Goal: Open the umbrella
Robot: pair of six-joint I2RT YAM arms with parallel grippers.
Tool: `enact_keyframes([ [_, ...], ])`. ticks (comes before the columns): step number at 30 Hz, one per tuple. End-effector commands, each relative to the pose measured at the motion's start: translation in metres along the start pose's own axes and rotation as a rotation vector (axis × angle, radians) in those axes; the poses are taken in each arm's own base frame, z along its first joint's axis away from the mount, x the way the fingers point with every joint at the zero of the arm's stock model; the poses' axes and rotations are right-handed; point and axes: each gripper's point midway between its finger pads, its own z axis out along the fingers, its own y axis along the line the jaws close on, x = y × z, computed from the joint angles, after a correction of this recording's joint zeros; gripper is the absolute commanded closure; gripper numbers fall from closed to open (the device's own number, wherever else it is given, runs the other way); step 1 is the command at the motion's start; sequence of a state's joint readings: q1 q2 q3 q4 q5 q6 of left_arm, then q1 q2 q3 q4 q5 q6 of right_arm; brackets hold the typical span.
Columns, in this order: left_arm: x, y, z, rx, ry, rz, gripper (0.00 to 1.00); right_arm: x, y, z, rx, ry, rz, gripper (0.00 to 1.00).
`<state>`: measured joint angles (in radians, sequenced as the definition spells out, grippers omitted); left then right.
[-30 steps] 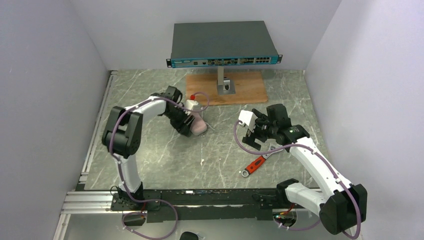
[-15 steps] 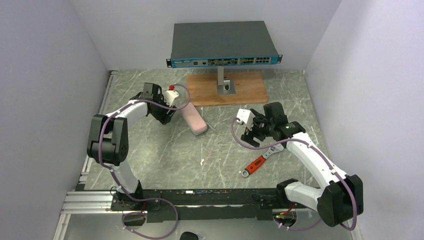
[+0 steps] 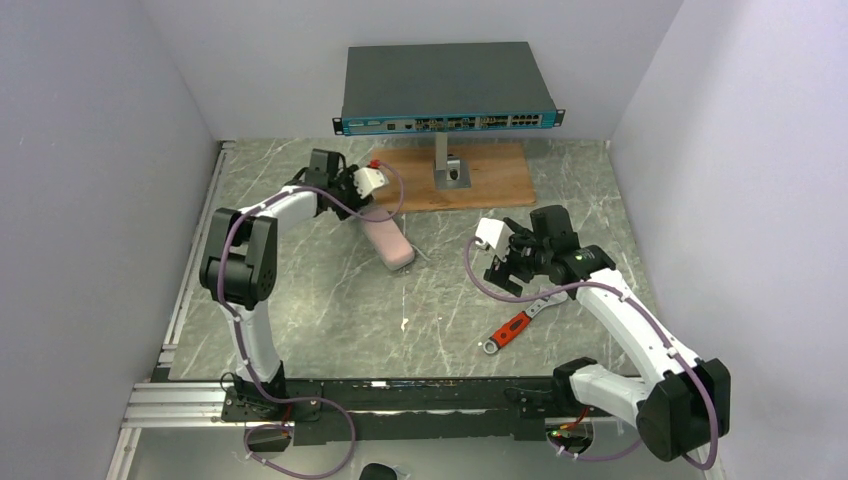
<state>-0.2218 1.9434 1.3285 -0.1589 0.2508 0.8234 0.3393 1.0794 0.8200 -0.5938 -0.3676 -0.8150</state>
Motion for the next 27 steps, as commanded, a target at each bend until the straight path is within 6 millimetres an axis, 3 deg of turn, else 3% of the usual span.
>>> enact_keyframes([
  [1, -0.052, -0.049, 0.01, 0.178, -0.119, 0.154, 0.44, -0.008, -0.005, -0.013, 0.041, -0.021, -0.013, 0.15],
  [6, -0.075, -0.099, 0.013, 0.253, -0.131, 0.329, 0.47, -0.006, -0.003, -0.013, 0.047, -0.024, -0.009, 0.15],
  [12, -0.131, -0.142, 0.015, 0.388, -0.211, 0.326, 0.46, -0.006, -0.002, -0.007, 0.025, -0.028, -0.022, 0.15],
  [15, -0.161, -0.161, -0.001, 0.461, -0.261, 0.298, 0.43, -0.007, -0.002, -0.003, 0.006, -0.028, -0.049, 0.15],
  [17, -0.169, -0.163, -0.023, 0.48, -0.292, 0.25, 0.42, -0.009, -0.002, -0.001, -0.003, -0.037, -0.075, 0.16],
  [19, -0.151, -0.168, -0.046, 0.493, -0.28, 0.205, 0.42, -0.012, -0.001, 0.002, -0.022, -0.055, -0.109, 0.16],
  [21, -0.136, -0.161, -0.074, 0.469, -0.293, 0.135, 0.41, -0.018, 0.0, 0.008, -0.044, -0.077, -0.153, 0.16],
  [27, -0.067, -0.118, -0.134, 0.368, -0.212, -0.261, 0.39, -0.053, 0.001, 0.035, -0.118, -0.173, -0.315, 0.12],
])
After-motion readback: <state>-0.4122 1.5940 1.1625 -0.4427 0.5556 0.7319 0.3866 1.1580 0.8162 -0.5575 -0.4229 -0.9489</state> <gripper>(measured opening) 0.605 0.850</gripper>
